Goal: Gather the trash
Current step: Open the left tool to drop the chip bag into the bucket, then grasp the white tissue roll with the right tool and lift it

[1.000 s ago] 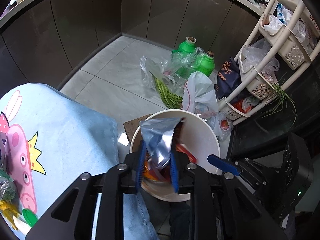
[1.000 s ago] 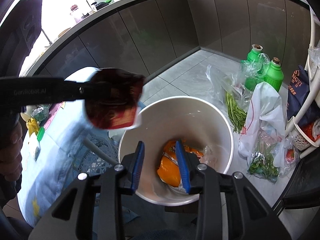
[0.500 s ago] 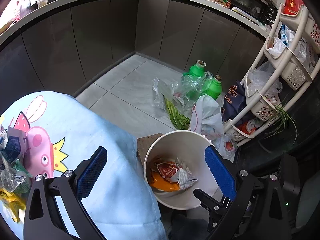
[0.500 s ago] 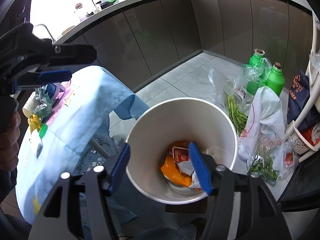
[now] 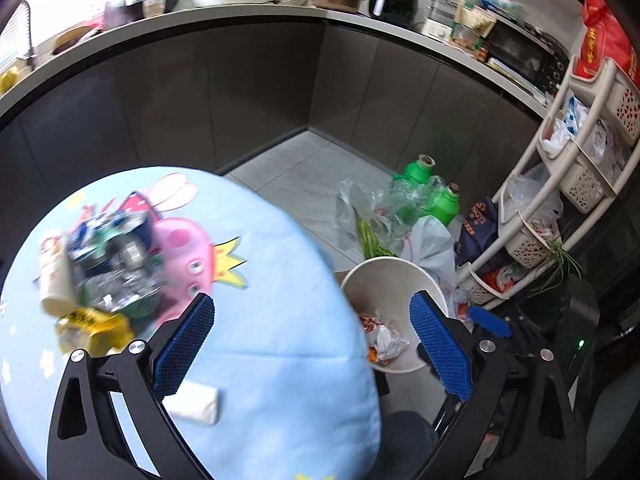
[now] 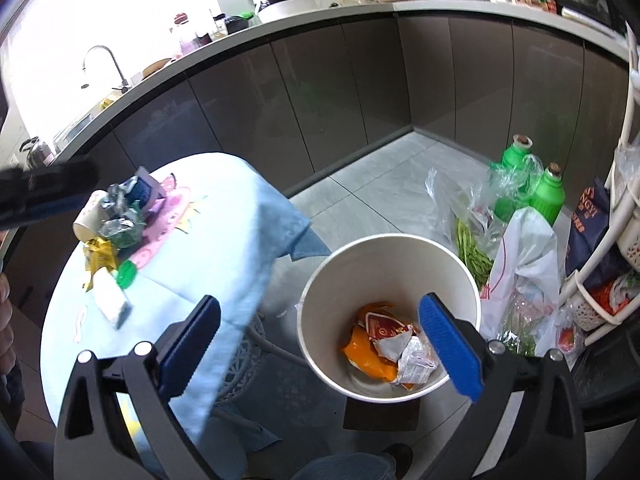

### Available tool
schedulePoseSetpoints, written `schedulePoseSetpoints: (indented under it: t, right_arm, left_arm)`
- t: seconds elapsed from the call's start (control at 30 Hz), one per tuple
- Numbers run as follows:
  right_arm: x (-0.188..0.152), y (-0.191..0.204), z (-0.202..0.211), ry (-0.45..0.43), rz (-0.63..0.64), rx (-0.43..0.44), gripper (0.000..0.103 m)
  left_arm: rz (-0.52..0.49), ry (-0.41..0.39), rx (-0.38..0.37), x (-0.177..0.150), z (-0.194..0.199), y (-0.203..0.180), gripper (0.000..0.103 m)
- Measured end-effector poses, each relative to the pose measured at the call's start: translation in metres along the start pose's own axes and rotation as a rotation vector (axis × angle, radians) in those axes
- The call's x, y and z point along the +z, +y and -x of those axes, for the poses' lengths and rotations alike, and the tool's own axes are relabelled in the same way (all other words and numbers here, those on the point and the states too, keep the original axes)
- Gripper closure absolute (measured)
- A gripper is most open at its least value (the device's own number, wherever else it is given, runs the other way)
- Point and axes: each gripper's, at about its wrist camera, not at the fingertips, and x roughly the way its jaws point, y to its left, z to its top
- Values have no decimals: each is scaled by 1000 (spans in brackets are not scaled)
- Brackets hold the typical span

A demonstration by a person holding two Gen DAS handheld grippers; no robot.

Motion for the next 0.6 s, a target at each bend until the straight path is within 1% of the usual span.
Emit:
schedulePoseSetpoints:
  t: [0.2, 0.3, 0.43, 0.5, 0.6]
  right_arm:
    - [4, 42, 18, -16, 57, 27, 4]
    - [4, 63, 26, -28, 85, 49, 4]
    - [5, 93, 32, -41, 123, 94, 4]
    - [5, 115, 31, -47, 159, 147, 3]
    - [4, 147, 23, -8, 221, 171, 3]
  left_arm:
    - [91, -20, 41, -30, 44, 52, 9]
    - [136, -25, 76, -51, 64, 83, 9]
    - [204, -9, 132, -82, 84, 127, 9]
    - [246, -4, 151, -97, 93, 147, 9]
    - [295, 7, 168, -118, 102, 174, 9]
